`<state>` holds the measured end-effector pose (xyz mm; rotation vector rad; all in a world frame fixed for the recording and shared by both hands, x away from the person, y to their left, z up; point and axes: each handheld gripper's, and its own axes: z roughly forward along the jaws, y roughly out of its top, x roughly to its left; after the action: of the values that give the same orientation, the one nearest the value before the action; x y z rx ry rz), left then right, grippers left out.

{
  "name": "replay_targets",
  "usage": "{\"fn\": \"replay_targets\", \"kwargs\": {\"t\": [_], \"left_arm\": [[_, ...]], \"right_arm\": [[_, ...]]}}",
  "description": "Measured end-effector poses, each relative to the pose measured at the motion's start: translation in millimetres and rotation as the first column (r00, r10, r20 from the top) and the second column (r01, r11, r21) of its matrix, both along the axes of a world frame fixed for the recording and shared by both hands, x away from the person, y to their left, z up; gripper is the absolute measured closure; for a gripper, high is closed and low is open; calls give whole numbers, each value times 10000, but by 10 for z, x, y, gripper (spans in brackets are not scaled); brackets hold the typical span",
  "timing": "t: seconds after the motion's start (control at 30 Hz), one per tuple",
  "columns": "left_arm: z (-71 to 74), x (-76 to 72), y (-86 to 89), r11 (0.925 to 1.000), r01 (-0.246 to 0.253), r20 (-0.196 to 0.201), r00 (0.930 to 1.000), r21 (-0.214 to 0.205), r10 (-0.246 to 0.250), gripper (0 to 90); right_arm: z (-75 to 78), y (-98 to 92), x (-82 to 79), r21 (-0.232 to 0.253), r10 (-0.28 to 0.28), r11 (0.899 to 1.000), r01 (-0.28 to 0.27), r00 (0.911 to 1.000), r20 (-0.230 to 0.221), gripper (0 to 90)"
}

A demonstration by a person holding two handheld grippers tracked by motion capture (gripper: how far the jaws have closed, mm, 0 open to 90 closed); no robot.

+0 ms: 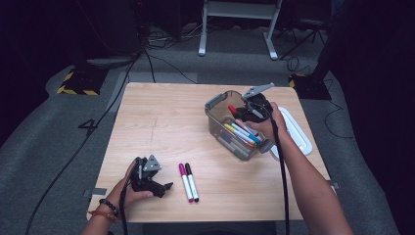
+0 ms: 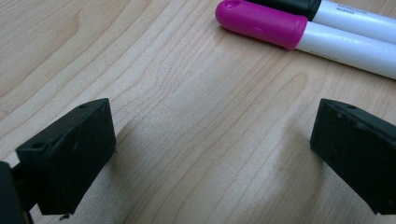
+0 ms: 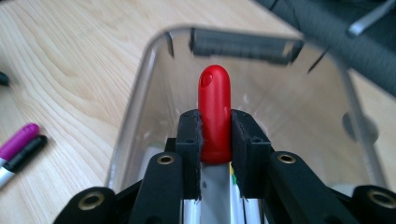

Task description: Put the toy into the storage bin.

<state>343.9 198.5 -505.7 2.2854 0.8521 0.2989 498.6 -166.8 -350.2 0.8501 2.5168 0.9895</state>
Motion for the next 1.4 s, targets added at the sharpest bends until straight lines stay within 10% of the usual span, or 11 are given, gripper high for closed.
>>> {"fn": "replay_targets", "kwargs": {"t": [0.4,0.67,0.9,1.4], "left_arm": [[-1,-4,0,10000,-31,5,10000,-6,31,4],[-1,-5,2,10000,-34,-1,10000,-20,34,4],[-1,-5,1,10000,-34,-1,10000,-21,34,4],[0,3,-1,10000,-6,-8,10000,-3,6,2]], "right_arm": [[-303,236,52,-1862,-328,9825,-5,9839,-1756,743],[-354,297,47,-2133,-540,9769,148,9823,-1793,624],[-241,128,-27,-854,-768,9940,685,9923,-976,483],[60,-238,-795,740,731,9940,-808,9922,1008,366]]}}
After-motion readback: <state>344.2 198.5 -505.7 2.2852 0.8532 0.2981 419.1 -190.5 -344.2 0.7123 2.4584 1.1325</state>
